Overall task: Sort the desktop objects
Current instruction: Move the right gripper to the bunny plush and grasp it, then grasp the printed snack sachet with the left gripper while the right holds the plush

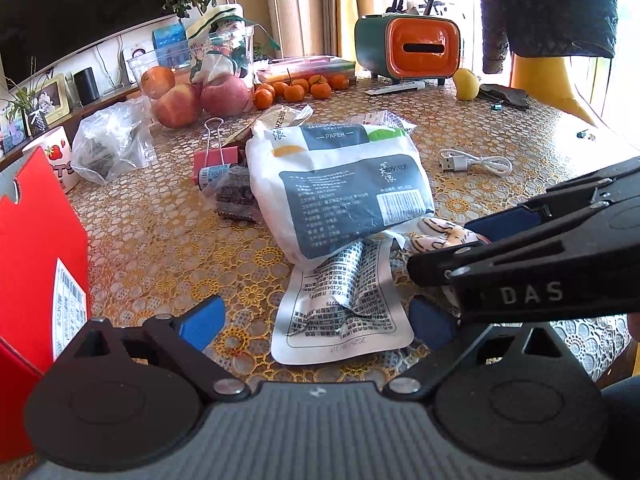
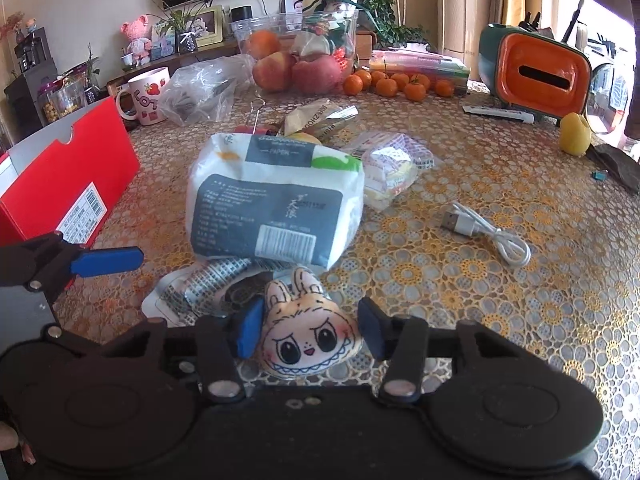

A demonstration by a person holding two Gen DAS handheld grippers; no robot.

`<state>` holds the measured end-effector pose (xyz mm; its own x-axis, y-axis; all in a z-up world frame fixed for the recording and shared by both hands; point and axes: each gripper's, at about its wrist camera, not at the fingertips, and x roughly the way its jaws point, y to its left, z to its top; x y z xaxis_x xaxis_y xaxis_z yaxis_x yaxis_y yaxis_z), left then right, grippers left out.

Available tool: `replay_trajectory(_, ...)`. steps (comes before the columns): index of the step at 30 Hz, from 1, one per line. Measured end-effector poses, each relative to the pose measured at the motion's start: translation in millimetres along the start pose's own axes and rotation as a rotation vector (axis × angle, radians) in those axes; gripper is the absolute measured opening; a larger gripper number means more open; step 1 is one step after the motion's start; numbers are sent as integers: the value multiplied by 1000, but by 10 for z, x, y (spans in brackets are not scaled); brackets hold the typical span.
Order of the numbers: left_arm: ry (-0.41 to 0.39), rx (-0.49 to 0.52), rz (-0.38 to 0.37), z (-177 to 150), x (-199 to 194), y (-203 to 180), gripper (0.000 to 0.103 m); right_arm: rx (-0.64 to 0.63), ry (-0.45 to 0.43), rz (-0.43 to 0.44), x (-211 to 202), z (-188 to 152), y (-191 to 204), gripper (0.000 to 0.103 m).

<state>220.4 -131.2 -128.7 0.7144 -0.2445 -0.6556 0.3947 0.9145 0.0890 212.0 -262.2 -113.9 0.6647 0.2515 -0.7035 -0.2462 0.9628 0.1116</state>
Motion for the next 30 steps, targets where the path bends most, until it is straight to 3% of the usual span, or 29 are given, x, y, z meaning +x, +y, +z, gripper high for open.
replay_trajectory(6, 24, -75, -47, 42, 72, 46, 92, 38, -5, -10, -38, -25, -92, 49)
replay_trajectory(11, 30, -79, -48, 85, 109, 35, 89, 60, -8, -9, -46, -27, -160, 49)
replay_trajectory(16, 36, -73, -51, 125, 87, 1, 64, 71, -17, -14, -69, -14, -202, 49)
replay_trajectory(30, 105, -144, -74, 82, -160, -1, 63, 45, -17, -19, -303, -26, -92, 49)
